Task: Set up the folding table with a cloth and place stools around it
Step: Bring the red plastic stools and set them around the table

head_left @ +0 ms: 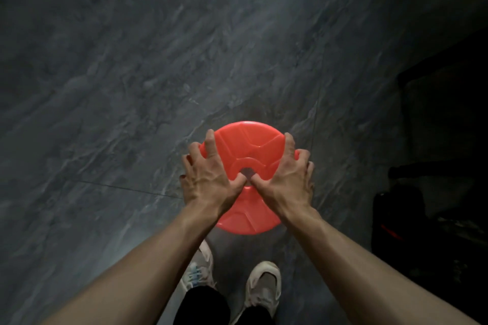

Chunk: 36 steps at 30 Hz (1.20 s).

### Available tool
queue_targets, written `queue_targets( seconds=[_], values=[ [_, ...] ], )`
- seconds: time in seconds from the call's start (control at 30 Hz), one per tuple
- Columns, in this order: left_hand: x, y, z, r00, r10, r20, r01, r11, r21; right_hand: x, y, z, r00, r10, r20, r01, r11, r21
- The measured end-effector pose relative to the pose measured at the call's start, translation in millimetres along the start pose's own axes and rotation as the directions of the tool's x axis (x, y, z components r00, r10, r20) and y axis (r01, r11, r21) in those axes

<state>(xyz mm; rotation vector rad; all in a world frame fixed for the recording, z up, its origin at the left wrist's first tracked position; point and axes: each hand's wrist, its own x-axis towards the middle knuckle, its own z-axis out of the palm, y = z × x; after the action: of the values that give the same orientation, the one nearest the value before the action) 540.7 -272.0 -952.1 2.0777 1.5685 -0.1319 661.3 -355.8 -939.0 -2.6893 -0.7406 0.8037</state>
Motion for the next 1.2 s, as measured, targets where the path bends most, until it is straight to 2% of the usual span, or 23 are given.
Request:
queue_targets(
  seconds=[0.17,0.4,0.7,0.93,1.2],
  values=[
    [-5,23,-105,0.997,0.002,-0.074,-0.006,0.999,-0.053,-23,-73,-76,0.994,-0.082,-0.068,0.084,0.996,0.018],
    [-48,21,-291,0.964,0.005,-0.265,-0.018,0.999,-0.047,-105,-196,-187,0.966,-0.225,-0.124,0.235,0.969,0.072],
    [-142,1,-546,0.916,-0.156,-0.369,0.085,0.976,-0.200,-247,-384,-333,0.896,-0.442,-0.056,0.443,0.896,0.016],
    [-180,-37,-671,0.813,-0.235,-0.532,0.121,0.963,-0.240,-312,-489,-373,0.795,-0.602,-0.068,0.606,0.793,0.063],
    [-140,-78,-755,0.707,-0.395,-0.587,0.245,0.915,-0.320,-298,-615,-370,0.652,-0.758,-0.019,0.757,0.651,0.057]
  ],
)
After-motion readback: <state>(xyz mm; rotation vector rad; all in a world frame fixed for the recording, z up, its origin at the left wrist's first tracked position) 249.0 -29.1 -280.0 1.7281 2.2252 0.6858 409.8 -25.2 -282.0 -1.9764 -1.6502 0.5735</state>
